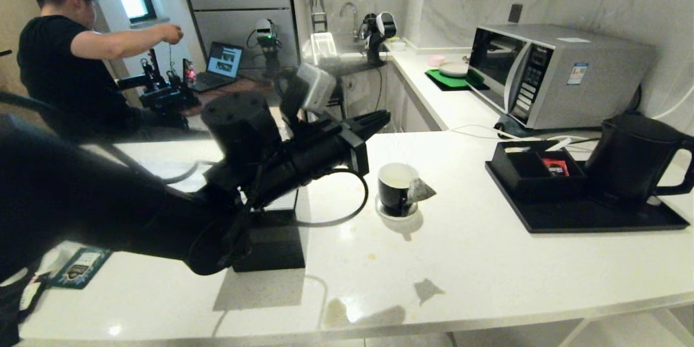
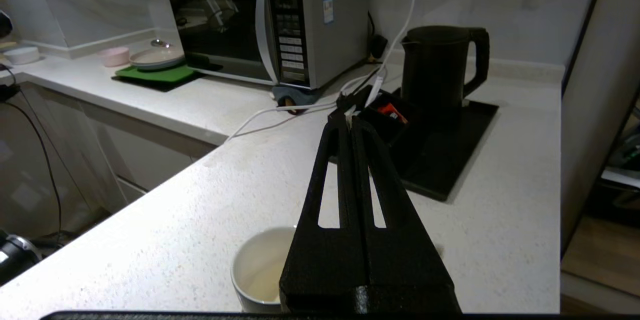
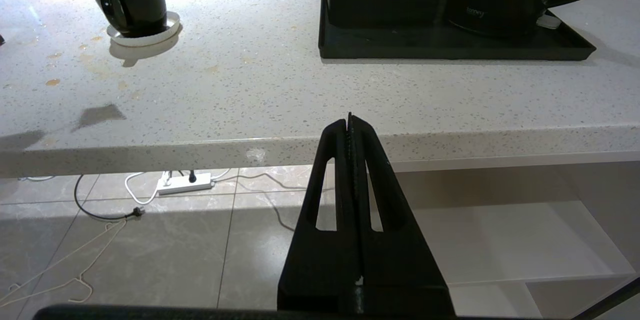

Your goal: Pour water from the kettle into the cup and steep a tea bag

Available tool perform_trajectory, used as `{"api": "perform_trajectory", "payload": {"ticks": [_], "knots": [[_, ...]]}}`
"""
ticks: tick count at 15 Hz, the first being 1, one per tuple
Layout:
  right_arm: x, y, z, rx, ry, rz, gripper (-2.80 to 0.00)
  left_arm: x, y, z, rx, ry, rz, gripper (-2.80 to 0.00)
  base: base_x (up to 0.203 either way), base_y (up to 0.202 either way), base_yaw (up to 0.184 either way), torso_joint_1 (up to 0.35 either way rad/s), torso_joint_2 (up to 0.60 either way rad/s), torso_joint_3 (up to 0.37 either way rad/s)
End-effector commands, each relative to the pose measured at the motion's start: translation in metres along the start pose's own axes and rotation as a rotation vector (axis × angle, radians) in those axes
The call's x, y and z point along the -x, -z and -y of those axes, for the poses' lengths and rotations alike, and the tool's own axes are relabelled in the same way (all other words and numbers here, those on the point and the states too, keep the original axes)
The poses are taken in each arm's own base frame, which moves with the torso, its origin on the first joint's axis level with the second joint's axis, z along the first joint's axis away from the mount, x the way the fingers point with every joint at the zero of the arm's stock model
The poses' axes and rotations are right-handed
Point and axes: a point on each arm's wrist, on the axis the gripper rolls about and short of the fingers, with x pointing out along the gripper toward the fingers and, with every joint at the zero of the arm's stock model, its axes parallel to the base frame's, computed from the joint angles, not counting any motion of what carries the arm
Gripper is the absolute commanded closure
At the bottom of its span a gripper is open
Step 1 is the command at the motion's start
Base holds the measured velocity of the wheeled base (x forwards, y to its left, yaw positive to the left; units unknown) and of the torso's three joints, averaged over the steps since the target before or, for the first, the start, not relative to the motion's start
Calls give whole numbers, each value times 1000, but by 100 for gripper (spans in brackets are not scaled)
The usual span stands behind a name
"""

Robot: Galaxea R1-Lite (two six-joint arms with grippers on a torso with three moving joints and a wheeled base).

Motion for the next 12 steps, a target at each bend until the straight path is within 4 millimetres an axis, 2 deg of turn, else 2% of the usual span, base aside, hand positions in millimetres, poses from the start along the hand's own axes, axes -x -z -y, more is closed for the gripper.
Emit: {"api": "perform_trajectory", "payload": {"ticks": [1, 7, 12], "knots": [[0, 0, 0, 0, 0, -1, 0, -9, 0, -3, -2, 2, 8, 0, 0, 0, 0, 0, 0, 0], [0, 0, 0, 0, 0, -1, 0, -26, -10, -12, -10, -4, 27, 0, 0, 0, 0, 0, 0, 0], [0, 0, 0, 0, 0, -1, 0, -43, 1, -26, -11, -18, 19, 0, 0, 0, 0, 0, 0, 0]]}}
